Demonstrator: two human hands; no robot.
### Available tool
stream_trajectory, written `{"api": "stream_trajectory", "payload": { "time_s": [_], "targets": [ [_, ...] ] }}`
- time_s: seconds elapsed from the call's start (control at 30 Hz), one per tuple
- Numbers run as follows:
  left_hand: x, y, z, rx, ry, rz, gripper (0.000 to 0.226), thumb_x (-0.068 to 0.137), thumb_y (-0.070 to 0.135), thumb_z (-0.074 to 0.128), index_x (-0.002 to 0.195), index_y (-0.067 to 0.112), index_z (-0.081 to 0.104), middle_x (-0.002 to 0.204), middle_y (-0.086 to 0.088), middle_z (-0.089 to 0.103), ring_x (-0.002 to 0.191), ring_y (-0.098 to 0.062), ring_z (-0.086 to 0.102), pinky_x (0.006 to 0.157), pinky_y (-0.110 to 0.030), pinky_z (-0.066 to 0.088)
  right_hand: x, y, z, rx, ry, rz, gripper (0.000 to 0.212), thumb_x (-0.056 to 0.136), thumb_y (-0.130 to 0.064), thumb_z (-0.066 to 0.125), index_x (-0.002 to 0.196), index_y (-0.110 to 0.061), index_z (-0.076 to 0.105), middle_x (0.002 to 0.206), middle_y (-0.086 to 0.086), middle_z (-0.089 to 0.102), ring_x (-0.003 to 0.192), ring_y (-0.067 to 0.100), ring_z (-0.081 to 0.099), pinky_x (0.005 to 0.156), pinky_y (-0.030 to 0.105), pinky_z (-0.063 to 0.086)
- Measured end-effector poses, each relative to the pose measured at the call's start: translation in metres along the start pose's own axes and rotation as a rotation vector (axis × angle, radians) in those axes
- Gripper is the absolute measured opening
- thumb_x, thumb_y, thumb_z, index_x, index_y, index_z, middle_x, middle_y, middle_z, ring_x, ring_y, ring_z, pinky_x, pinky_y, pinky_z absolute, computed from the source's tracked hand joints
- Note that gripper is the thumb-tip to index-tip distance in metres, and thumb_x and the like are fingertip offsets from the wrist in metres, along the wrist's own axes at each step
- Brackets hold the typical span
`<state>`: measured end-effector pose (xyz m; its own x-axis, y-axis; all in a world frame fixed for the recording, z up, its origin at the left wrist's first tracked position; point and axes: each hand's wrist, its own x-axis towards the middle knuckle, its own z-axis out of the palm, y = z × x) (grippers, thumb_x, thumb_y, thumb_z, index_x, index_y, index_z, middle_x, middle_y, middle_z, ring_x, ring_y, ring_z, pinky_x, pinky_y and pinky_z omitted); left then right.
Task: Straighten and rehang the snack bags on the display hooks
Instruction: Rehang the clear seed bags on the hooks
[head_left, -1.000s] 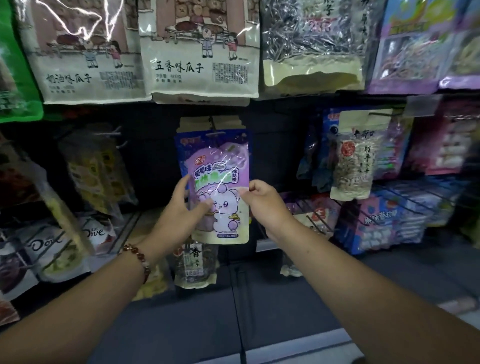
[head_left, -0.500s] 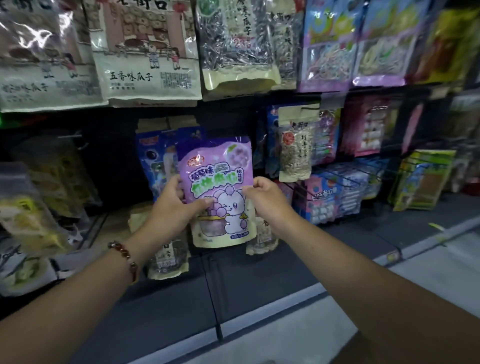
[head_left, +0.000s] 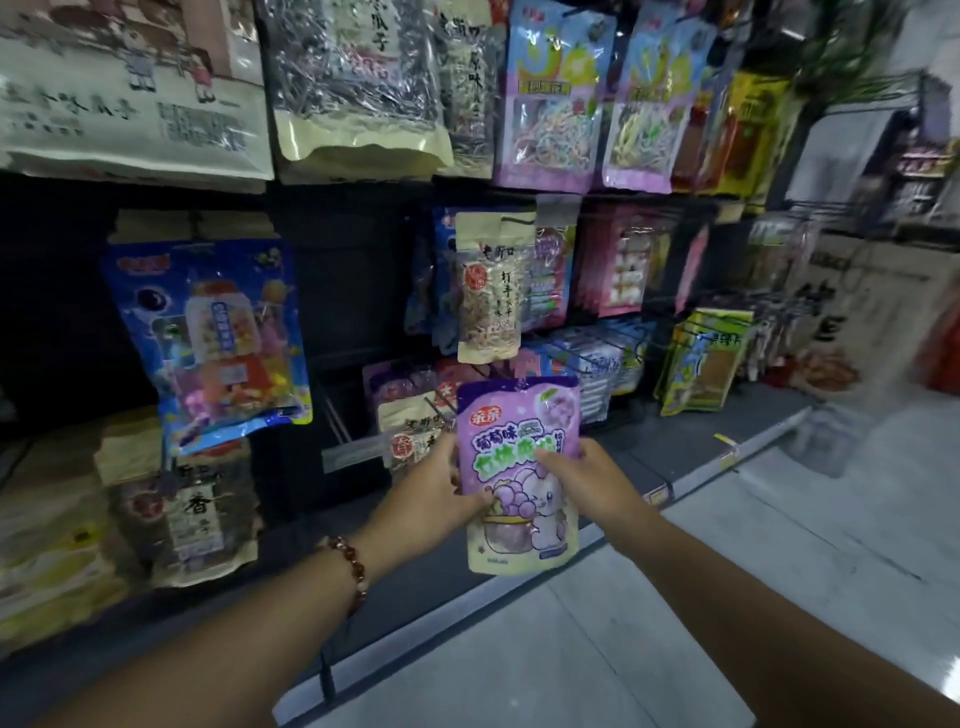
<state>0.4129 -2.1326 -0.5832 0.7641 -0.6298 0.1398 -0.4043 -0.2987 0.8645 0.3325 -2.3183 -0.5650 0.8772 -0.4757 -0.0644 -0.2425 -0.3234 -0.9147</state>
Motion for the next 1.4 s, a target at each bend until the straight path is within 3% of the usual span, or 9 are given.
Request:
{"api": "stream_trajectory", "payload": {
  "time_s": [0.1,0.23,0.3,0.47,0.6,0.73,0.87,1.0,1.4],
  "targets": [
    [0.019,-0.017,0.027,0.026,-0.033,-0.042,0.059,0.080,0.030,0.078,0.123,0.042,0.040,0.105,0.018,0.068,0.093,0.003,0.065,0.082,-0.029,0.057,0.017,0.029,-0.004,0.028,0.037,0.054,0.028,0.089,-0.031,0.062,0.079,-0.004,0.061,0.078,0.009,0.063,0.075,0.029,0.064,0.068,0.032,0.048],
    [0.054,-0.044,0.057,0.016,-0.044,-0.108,0.057,0.080,0.025,0.077,0.123,0.038,0.041,0.109,0.020,0.065,0.096,0.007,0.062,0.084,-0.026,0.056,0.054,0.063,-0.005,0.027,0.020,0.109,0.021,0.092,-0.025,0.059,0.074,-0.015,0.062,0.080,0.008,0.071,0.078,0.023,0.067,0.075,0.035,0.053],
    [0.073,-0.059,0.070,0.013,-0.041,-0.147,0.054,0.081,0.024,0.077,0.120,0.035,0.043,0.112,0.019,0.064,0.097,0.007,0.061,0.084,-0.025,0.055,0.077,0.077,-0.006,0.028,0.004,0.120,0.024,0.094,-0.025,0.057,0.071,-0.017,0.059,0.074,0.002,0.067,0.075,0.020,0.063,0.068,0.030,0.049],
    [0.116,-0.096,0.094,-0.059,0.038,-0.228,0.043,0.083,0.021,0.075,0.111,0.037,0.045,0.109,0.016,0.065,0.089,0.009,0.061,0.067,-0.009,0.047,0.142,0.093,-0.005,0.035,-0.076,0.137,0.022,0.094,-0.027,0.059,0.074,-0.017,0.059,0.078,-0.002,0.064,0.069,0.009,0.058,0.060,0.025,0.044],
    [0.149,-0.116,0.103,-0.049,0.082,-0.233,0.038,0.084,0.029,0.072,0.108,0.042,0.045,0.105,0.020,0.068,0.093,0.005,0.064,0.079,-0.027,0.055,0.186,0.113,0.001,0.111,-0.059,0.143,0.016,0.090,-0.026,0.064,0.083,-0.012,0.063,0.087,0.007,0.071,0.077,0.018,0.066,0.073,0.036,0.054],
    [0.174,-0.124,0.106,-0.013,0.127,-0.233,0.042,0.083,0.032,0.071,0.111,0.047,0.042,0.103,0.020,0.069,0.089,-0.002,0.067,0.078,-0.045,0.058,0.217,0.126,0.008,0.176,-0.028,0.169,0.033,0.077,-0.041,0.069,0.097,-0.015,0.066,0.101,0.008,0.071,0.095,0.027,0.069,0.091,0.051,0.054],
    [0.192,-0.129,0.109,0.036,0.143,-0.248,0.043,0.084,0.035,0.069,0.113,0.047,0.040,0.101,0.019,0.070,0.084,-0.007,0.069,0.073,-0.046,0.058,0.242,0.132,0.008,0.232,-0.008,0.189,0.031,0.074,-0.038,0.071,0.094,-0.015,0.068,0.099,0.007,0.073,0.093,0.027,0.070,0.090,0.052,0.054],
    [0.201,-0.138,0.113,0.085,0.116,-0.255,0.043,0.084,0.035,0.069,0.114,0.044,0.040,0.100,0.016,0.070,0.083,-0.010,0.069,0.071,-0.045,0.058,0.253,0.139,0.010,0.213,-0.016,0.188,0.017,0.085,-0.024,0.070,0.095,-0.011,0.068,0.099,0.008,0.073,0.090,0.023,0.071,0.088,0.045,0.056],
    [0.204,-0.142,0.122,0.154,0.174,-0.205,0.034,0.084,0.032,0.063,0.109,0.031,0.039,0.092,0.007,0.067,0.077,-0.021,0.064,0.063,-0.042,0.055,0.271,0.142,0.020,0.264,-0.006,0.169,0.016,0.086,-0.014,0.064,0.100,-0.011,0.070,0.093,0.006,0.076,0.086,0.024,0.073,0.080,0.037,0.059]
  ]
}}
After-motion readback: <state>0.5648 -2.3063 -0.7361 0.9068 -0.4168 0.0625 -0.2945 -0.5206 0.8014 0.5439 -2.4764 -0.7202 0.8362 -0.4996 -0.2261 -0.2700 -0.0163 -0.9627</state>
